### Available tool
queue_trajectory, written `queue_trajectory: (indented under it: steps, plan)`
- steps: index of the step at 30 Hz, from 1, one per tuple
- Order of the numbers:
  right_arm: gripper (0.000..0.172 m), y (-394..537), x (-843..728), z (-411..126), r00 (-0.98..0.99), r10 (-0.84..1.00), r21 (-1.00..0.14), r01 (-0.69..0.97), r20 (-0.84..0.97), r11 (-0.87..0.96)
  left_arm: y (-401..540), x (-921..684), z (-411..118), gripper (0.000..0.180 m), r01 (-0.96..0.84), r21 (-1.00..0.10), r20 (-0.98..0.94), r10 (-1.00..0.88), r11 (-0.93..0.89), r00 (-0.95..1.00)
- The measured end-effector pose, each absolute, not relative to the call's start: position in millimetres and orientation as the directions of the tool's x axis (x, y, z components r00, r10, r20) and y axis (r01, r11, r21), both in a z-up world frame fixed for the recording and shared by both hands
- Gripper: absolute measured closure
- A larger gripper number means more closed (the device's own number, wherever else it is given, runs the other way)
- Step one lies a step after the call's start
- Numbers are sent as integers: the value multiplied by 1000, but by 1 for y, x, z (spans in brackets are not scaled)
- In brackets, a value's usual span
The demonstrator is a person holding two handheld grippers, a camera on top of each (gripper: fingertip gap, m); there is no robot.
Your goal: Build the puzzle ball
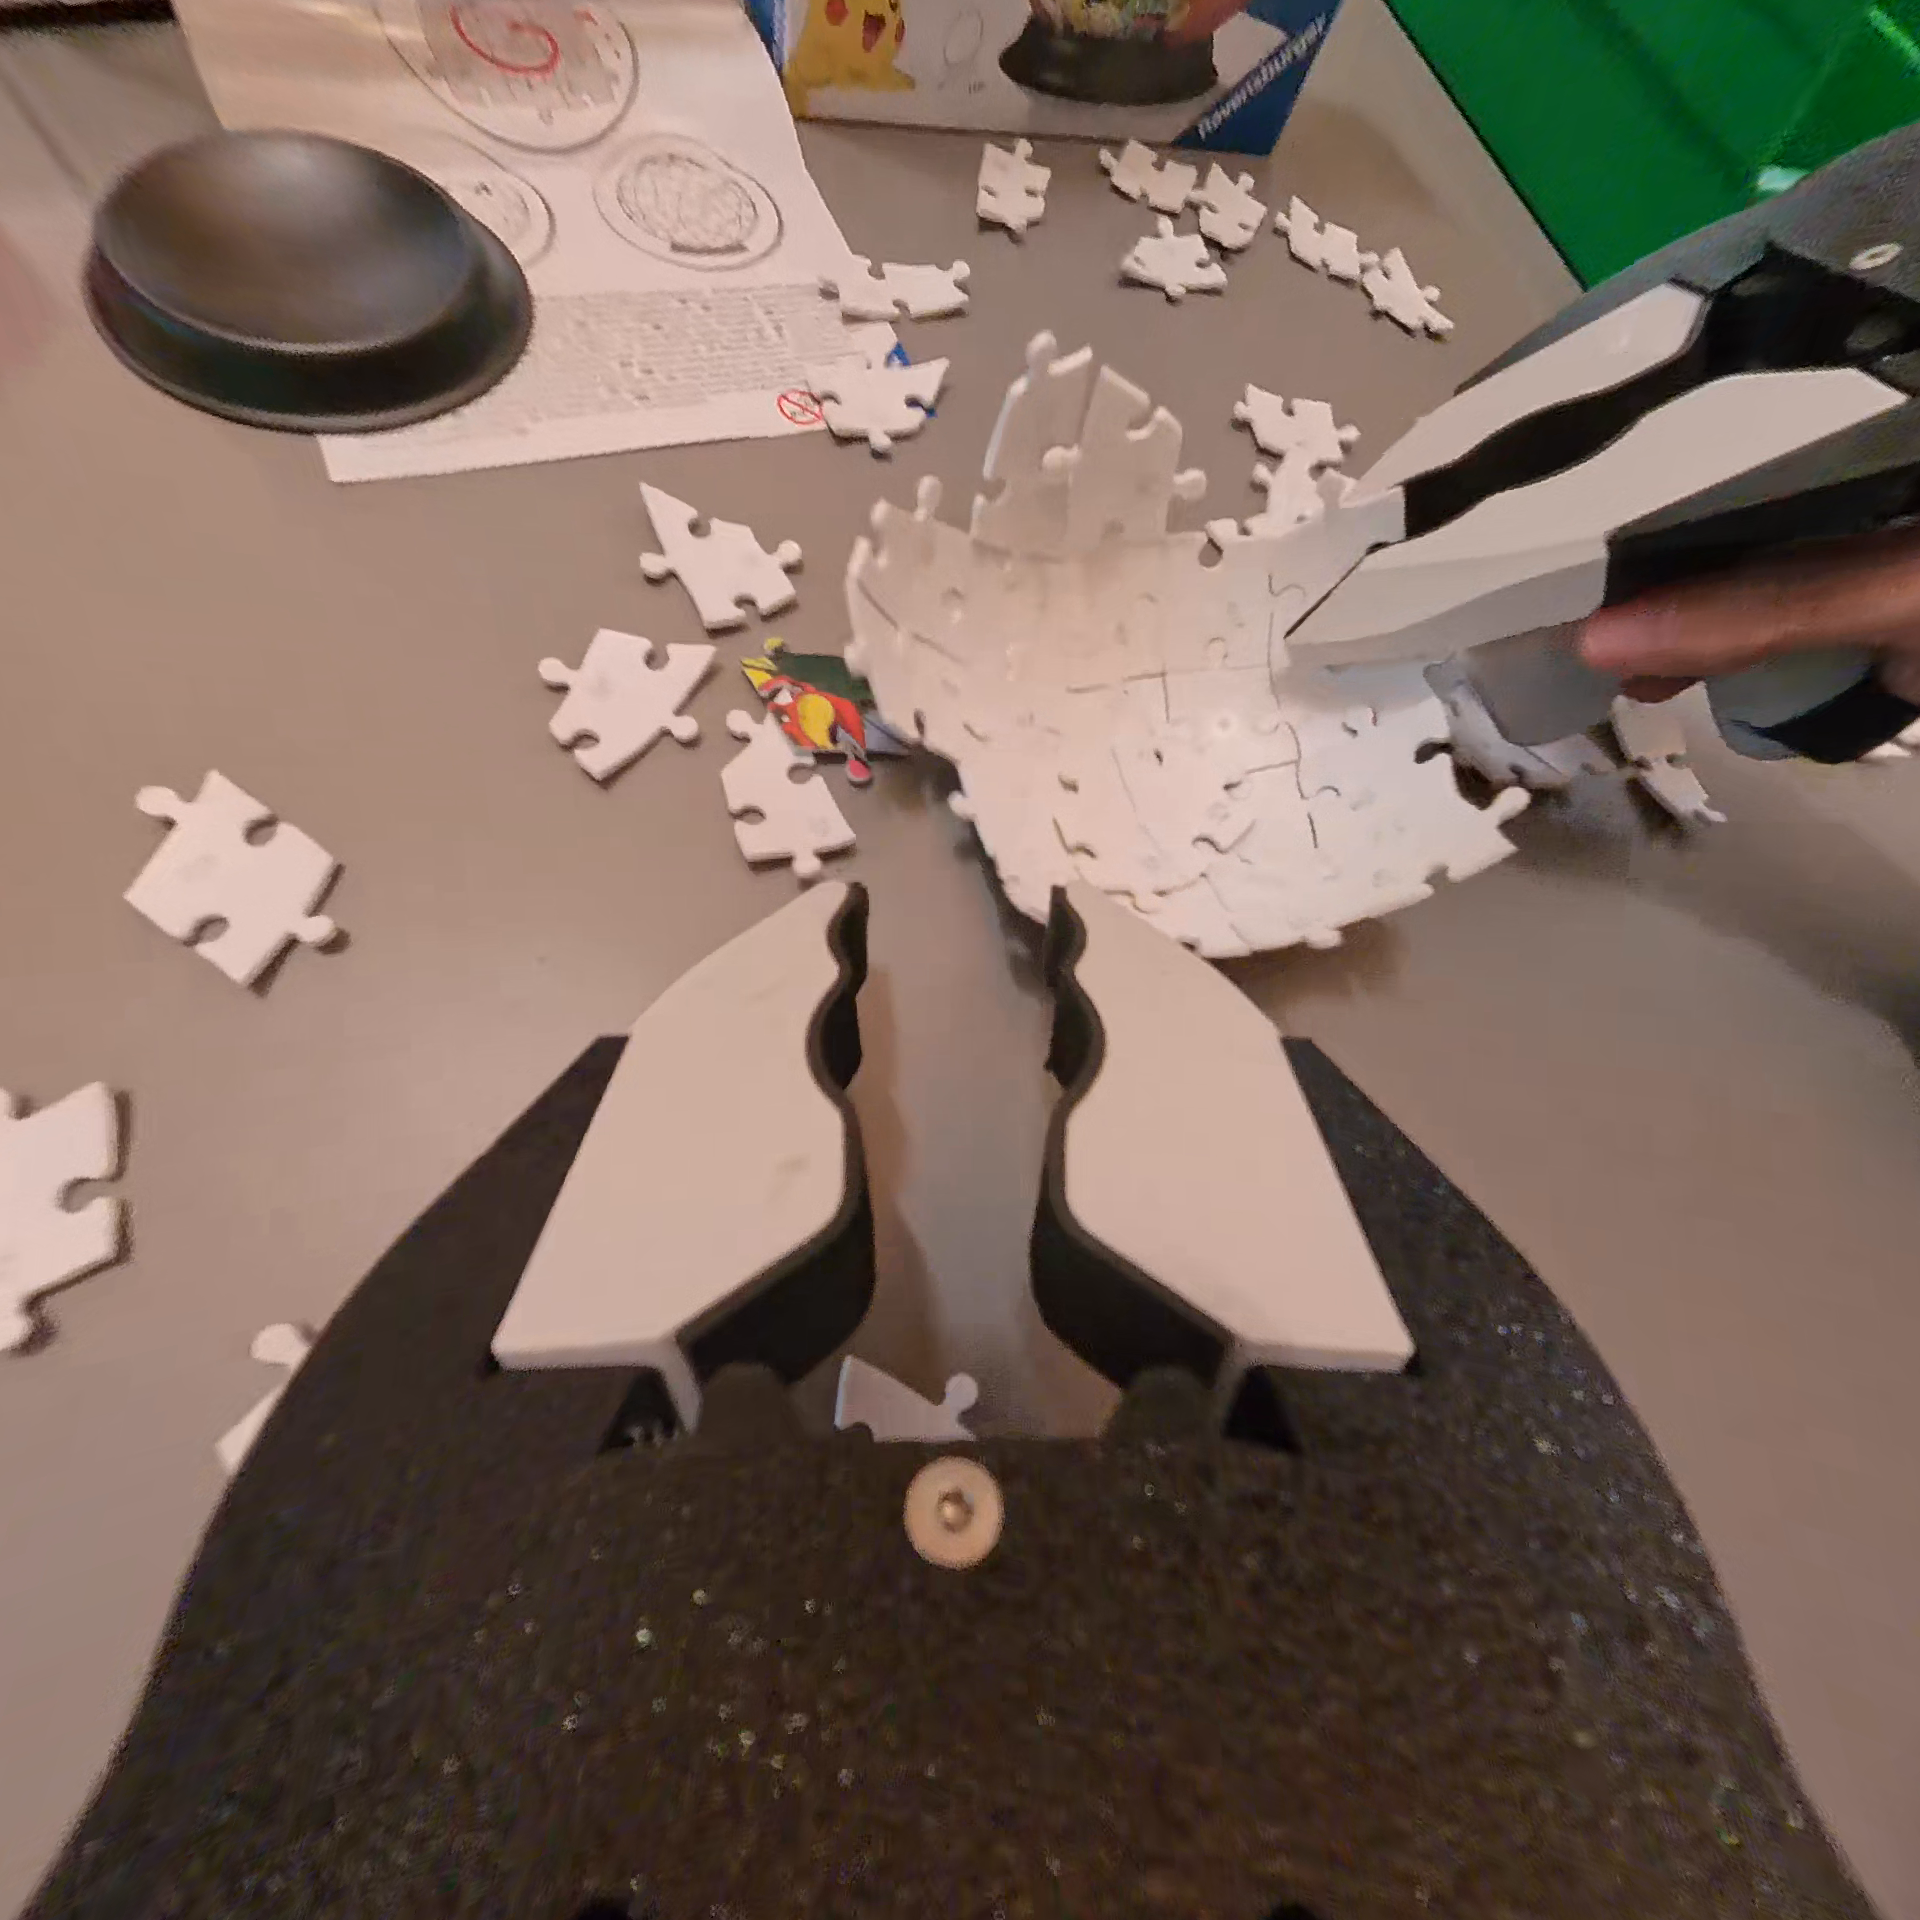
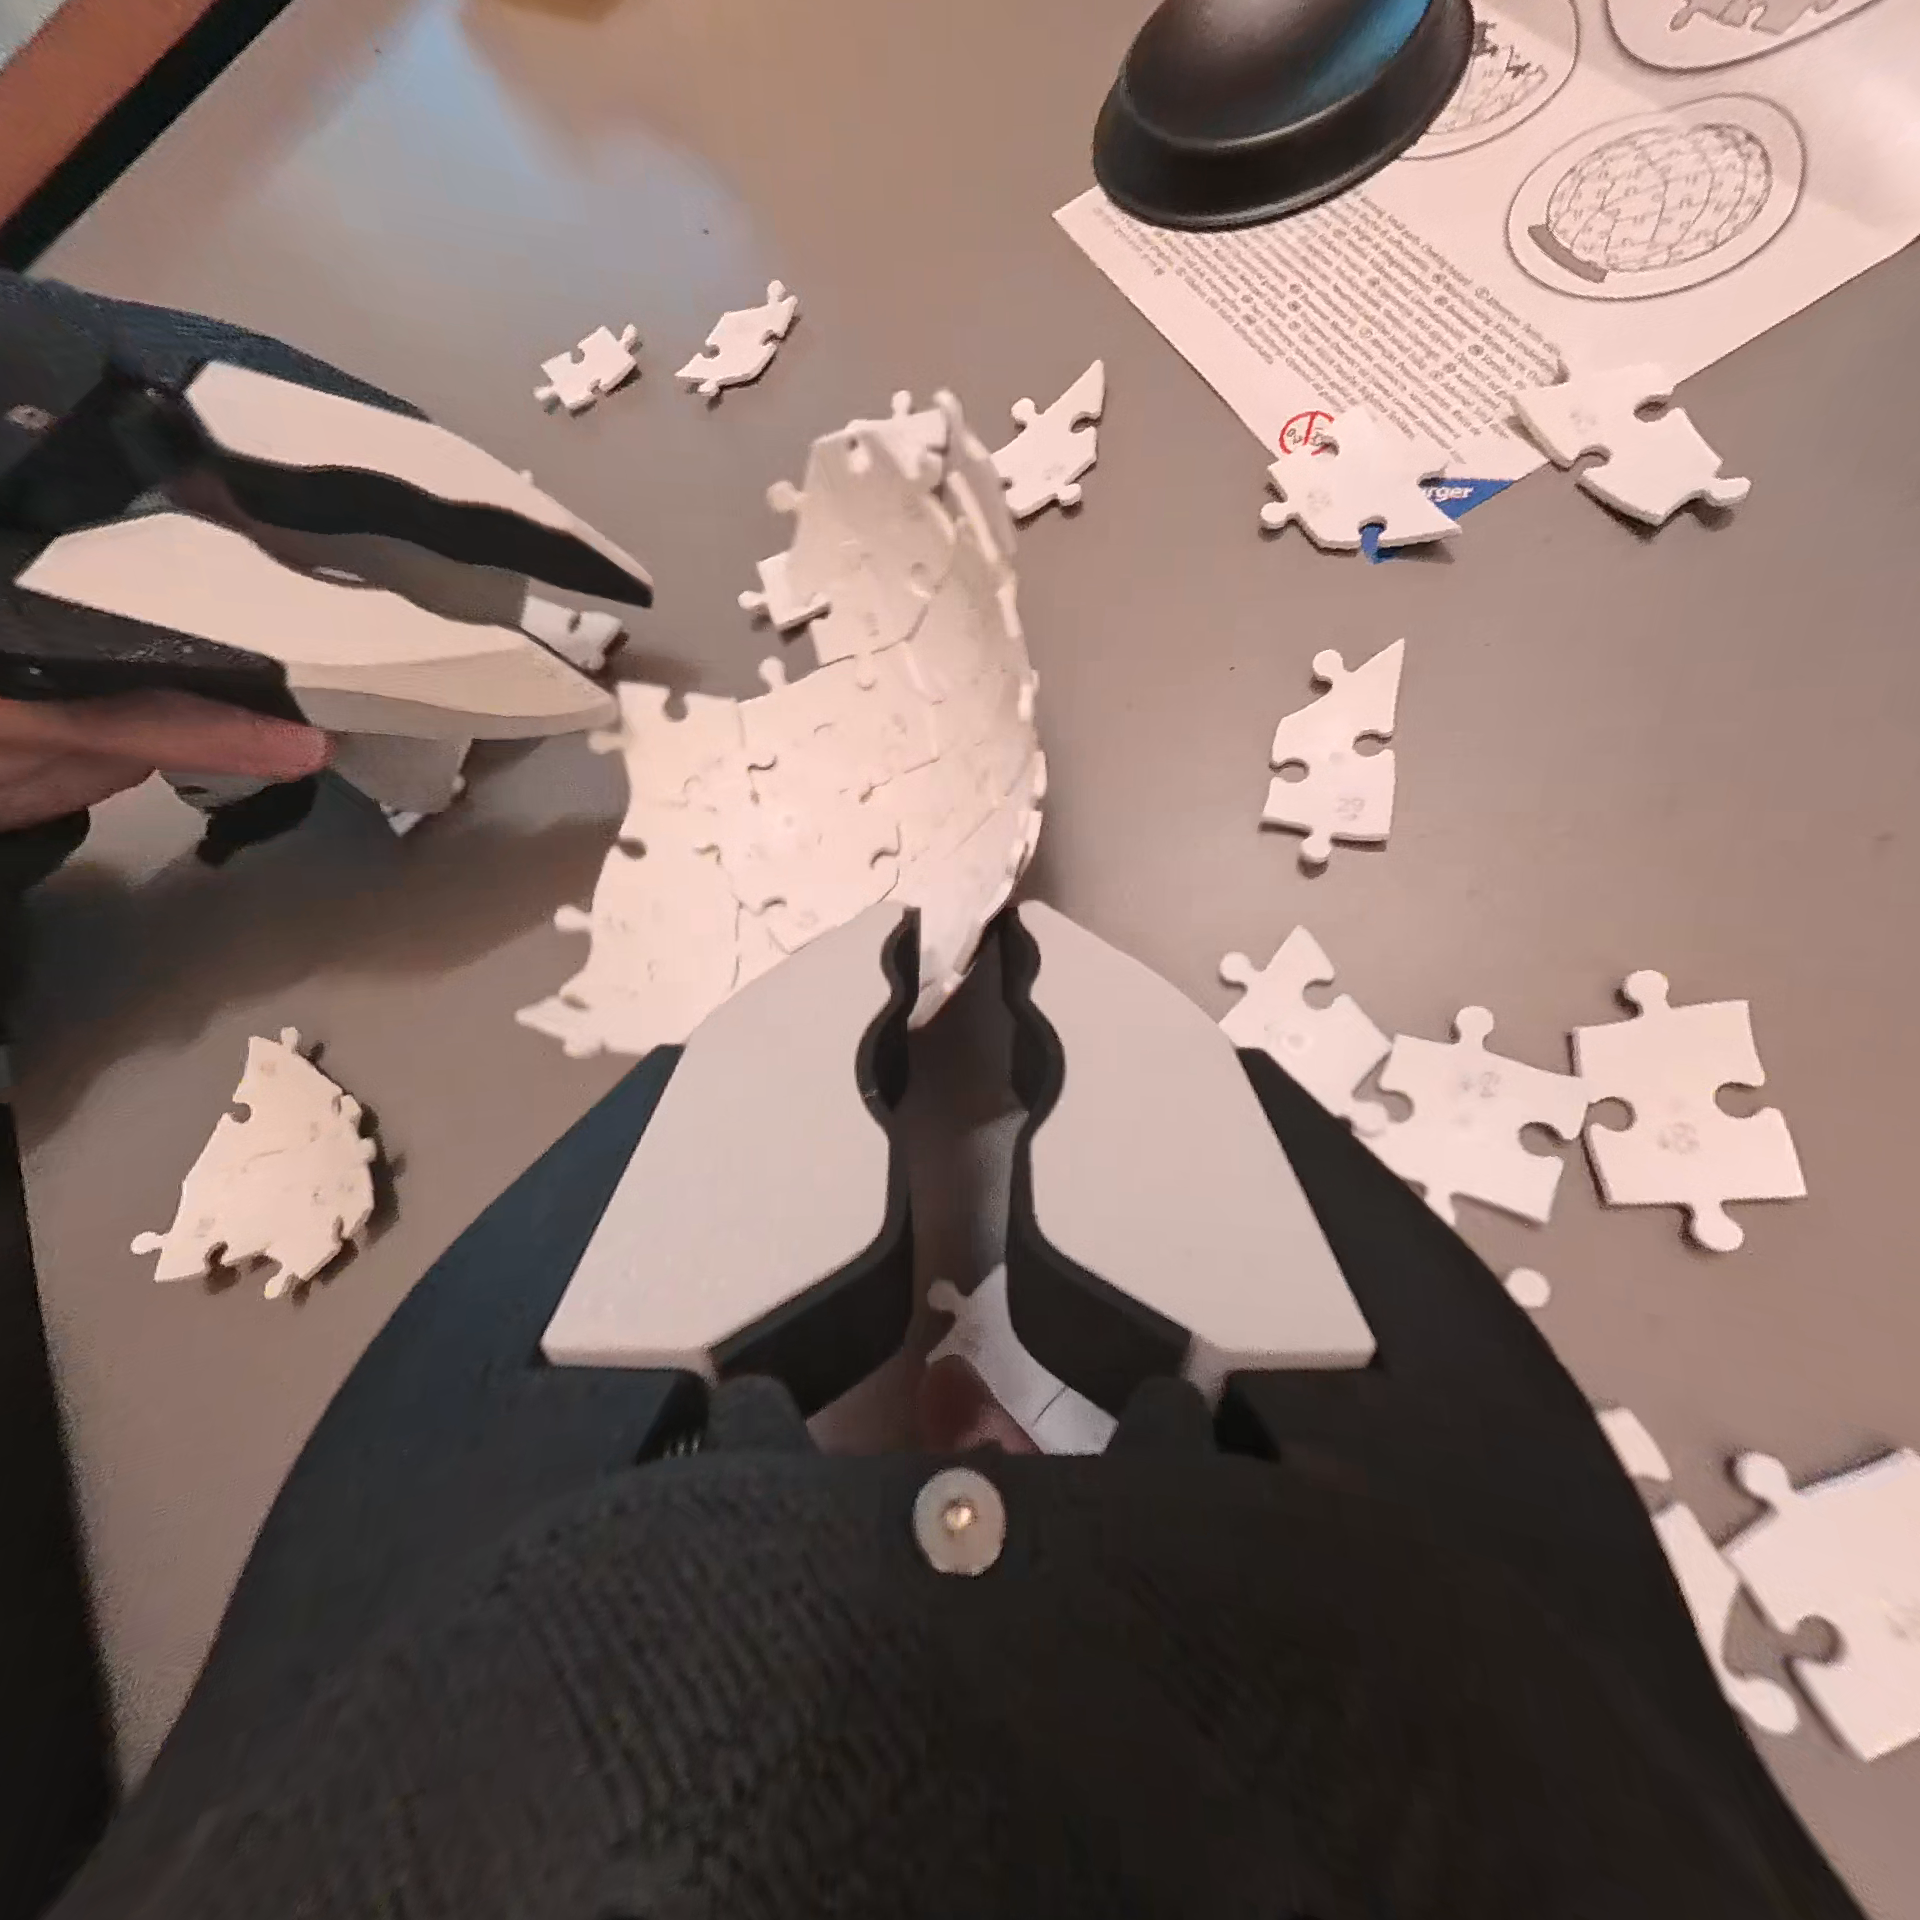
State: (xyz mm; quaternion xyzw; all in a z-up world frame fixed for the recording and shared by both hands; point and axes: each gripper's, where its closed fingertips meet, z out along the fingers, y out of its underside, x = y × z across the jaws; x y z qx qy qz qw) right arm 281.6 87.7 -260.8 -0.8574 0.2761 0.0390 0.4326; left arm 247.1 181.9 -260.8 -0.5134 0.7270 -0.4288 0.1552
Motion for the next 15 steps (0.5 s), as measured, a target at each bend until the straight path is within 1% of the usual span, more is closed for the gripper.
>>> queue_trajectory:
  steps: [3, 5, 7, 9, 13, 15]
  plan:
    - [155, 84, 276, -255, 852, -437, -739, -488, -287, -466, 176, 245, -266, 149, -645, -757, 244, -869, 107, -430]
    - [149, 79, 274, -249, 851, -439, -747, -487, -289, -452, 171, 245, -265, 149, -652, -752, 266, -861, 95, -433]
    - [148, 71, 273, -243, 854, -437, -754, -479, -283, -449, 171, 247, -264, 149, -653, -752, 268, -866, 85, -422]
    - [147, 58, 272, -236, 863, -432, -763, -459, -261, -455, 174, 249, -263, 150, -649, -755, 247, -877, 92, -411]
    - [146, 17, 283, -232, 850, -495, -776, -431, -177, -462, 185, 254, -254, 150, -612, -783, 161, -913, 113, -375]
    - [143, 3, 277, -238, 871, -462, -763, -411, -166, -500, 186, 256, -246, 151, -582, -803, 123, -919, 129, -374]
